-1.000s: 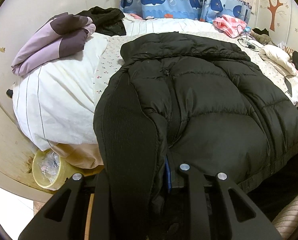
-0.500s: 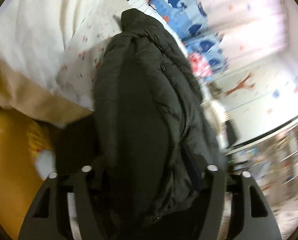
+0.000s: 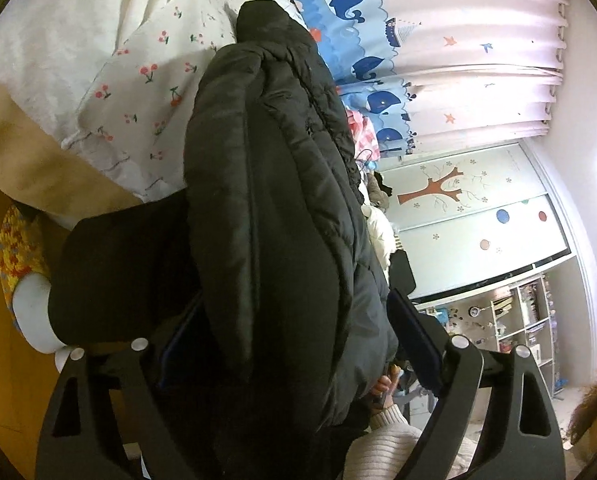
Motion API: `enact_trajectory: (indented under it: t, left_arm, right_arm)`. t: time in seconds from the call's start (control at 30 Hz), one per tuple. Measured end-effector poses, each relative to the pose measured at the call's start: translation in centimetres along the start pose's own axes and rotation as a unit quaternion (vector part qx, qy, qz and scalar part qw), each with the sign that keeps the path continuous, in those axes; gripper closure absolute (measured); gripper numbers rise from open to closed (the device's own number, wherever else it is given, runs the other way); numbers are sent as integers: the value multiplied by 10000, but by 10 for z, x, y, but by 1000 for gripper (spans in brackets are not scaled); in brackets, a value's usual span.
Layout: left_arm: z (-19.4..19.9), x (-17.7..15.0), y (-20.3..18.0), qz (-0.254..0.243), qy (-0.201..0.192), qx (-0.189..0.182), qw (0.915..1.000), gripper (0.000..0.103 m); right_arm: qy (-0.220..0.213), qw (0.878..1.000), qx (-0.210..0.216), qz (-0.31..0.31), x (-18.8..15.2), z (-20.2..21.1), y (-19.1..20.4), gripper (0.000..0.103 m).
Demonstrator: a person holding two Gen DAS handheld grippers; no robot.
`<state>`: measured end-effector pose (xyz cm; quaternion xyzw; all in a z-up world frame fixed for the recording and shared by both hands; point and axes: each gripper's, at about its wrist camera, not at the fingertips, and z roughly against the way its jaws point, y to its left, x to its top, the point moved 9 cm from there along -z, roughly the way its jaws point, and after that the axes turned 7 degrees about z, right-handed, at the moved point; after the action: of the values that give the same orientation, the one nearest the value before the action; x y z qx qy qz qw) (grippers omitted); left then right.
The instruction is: Fold large clothes
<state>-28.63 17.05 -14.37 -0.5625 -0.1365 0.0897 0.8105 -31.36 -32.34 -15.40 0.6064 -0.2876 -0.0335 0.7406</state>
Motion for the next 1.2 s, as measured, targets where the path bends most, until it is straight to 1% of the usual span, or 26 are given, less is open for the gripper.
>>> enact_trajectory:
  t: [0.03, 0.1, 0.13, 0.17, 0.2, 0.23, 0.3, 0.37, 0.4, 0.43, 0.47, 0.53, 0.57, 0.6, 0.63, 0.67, 0.73, 0.77, 0.8, 0.83, 0.87, 0.9, 0.93, 0.97, 1.03, 1.2]
  left_arm:
    - [-2, 1, 0, -20, -9, 83, 10000, 20]
    - [-4, 2, 0, -79, 57, 226, 9997, 41]
    - [-5, 1, 1, -151, 111, 330, 9993, 60]
    - [-5, 1, -1, -258, 71, 387, 9989, 64]
    - [-4, 3, -4, -326, 17, 386, 9987, 71]
    - [-1, 3, -11, -417, -59, 381, 9984, 76]
    - [4, 6, -25, -563, -169, 267, 9979, 80]
    - [9, 7, -40, -696, -215, 51, 9973, 81]
    - [10, 6, -47, -808, -191, 35, 9965, 81]
    - [8, 5, -47, -864, -131, 132, 9961, 81]
    - [3, 4, -44, -874, -16, 231, 9959, 81]
    - [-7, 2, -30, -762, 242, 455, 9958, 80]
    - [-12, 1, -21, -718, 324, 641, 9948, 74]
    - [-15, 0, -16, -693, 368, 736, 9942, 69]
    - [-18, 0, -9, -612, 380, 801, 9942, 61]
    - [-19, -1, -7, -543, 364, 804, 9946, 55]
    - [-20, -1, -2, -404, 283, 732, 9961, 55]
    - [-20, -1, -2, -394, 239, 722, 9963, 55]
    - [-19, -1, -2, -394, 215, 733, 9963, 55]
    - [-18, -1, -2, -399, 177, 765, 9961, 55]
    - [-17, 0, -2, -406, 139, 795, 9959, 57]
    - [-16, 1, -5, -430, 99, 779, 9960, 60]
    - [-14, 2, -8, -484, 56, 749, 9960, 65]
    - [-10, 1, -10, -530, 23, 747, 9958, 67]
    - [-8, 2, -15, -605, -17, 767, 9952, 68]
    - [-12, 0, -9, -508, 63, 796, 9955, 68]
  right_arm:
    - [52, 9998, -127, 107, -1, -2, 0, 24]
    - [122, 9988, -385, 262, -3, -2, -1, 51]
    - [129, 9983, -467, 329, -3, -1, -2, 60]
    - [112, 9976, -549, 409, -3, 0, -1, 77]
    - [73, 9971, -584, 474, -2, 0, 0, 83]
    - [1, 9968, -573, 563, 0, 2, 5, 84]
    - [-153, 9962, -422, 742, 6, 6, 22, 90]
    - [-317, 9956, -113, 873, 13, 9, 40, 91]
    - [-326, 9952, -39, 922, 15, 9, 46, 91]
    - [-284, 9952, -43, 935, 16, 8, 47, 91]
    - [-220, 9956, -73, 913, 17, 7, 46, 88]
    - [-56, 9968, -195, 769, 13, 6, 34, 76]
    - [-35, 9973, -239, 694, 11, 6, 29, 60]
    - [-19, 9981, -281, 551, 8, 6, 20, 51]
    - [2, 9984, -283, 487, 6, 5, 17, 51]
    - [27, 9986, -296, 449, 4, 3, 13, 51]
    - [51, 9985, -320, 448, 0, -3, 10, 51]
    - [37, 9983, -351, 471, 0, -5, 9, 54]
    - [20, 9979, -383, 513, 2, -10, 11, 65]
    - [-32, 9971, -470, 596, 4, -10, 12, 72]
    - [-119, 9965, -495, 664, 7, -9, 15, 81]
    - [-212, 9960, -459, 733, 10, -7, 20, 85]
    - [-258, 9955, -452, 791, 12, -6, 22, 86]
    - [-282, 9950, -450, 842, 13, -5, 25, 87]
    - [-245, 9948, -475, 867, 13, -5, 27, 87]
    - [-255, 9963, -444, 686, 13, -6, 18, 87]
